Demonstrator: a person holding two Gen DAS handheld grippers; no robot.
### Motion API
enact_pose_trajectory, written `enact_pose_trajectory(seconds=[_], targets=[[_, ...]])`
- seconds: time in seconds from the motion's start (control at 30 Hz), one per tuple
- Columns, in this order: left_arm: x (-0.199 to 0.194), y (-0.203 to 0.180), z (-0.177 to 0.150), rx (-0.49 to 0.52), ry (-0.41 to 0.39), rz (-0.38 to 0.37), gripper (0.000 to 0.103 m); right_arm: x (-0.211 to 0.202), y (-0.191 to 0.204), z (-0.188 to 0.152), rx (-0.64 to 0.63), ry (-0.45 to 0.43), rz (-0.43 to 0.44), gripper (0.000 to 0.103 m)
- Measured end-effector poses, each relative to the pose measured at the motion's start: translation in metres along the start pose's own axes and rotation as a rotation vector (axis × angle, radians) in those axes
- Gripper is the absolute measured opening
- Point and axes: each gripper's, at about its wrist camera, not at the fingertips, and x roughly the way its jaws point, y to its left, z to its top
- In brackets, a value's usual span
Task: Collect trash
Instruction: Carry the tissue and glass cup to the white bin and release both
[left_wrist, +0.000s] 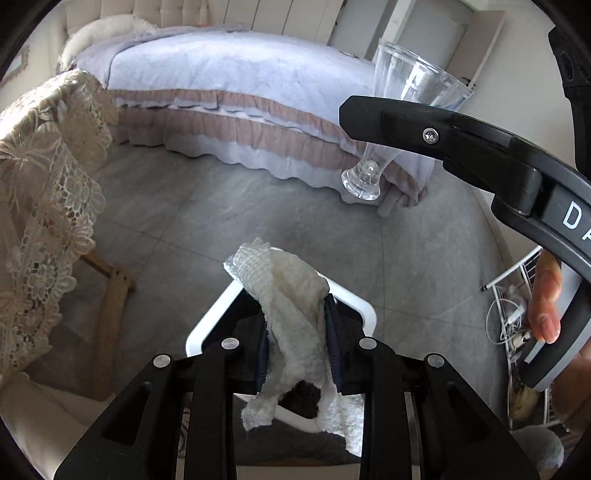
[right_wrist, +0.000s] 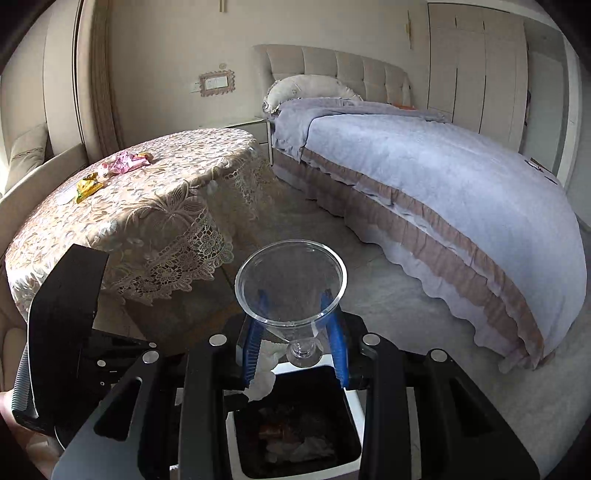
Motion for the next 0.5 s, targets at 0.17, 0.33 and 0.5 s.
enact_pose_trajectory(seconds=[0.17,0.33,0.5], targets=[[0.020,-0.008,0.000,0.030,0.037,0.023,0.098,0.018,-0.009,-0.014,0.024,0.063,0.019,0.034],[0.035,-0.006,-0.004,0.049,0.083,0.060,0.098,0.035,-0.013,-0.028,0.045,0.123,0.035,0.034],[0.037,0.000,-0.005,0.032,0.097,0.059,0.098,0.049,-0.012,-0.037,0.052,0.167,0.049,0.034]])
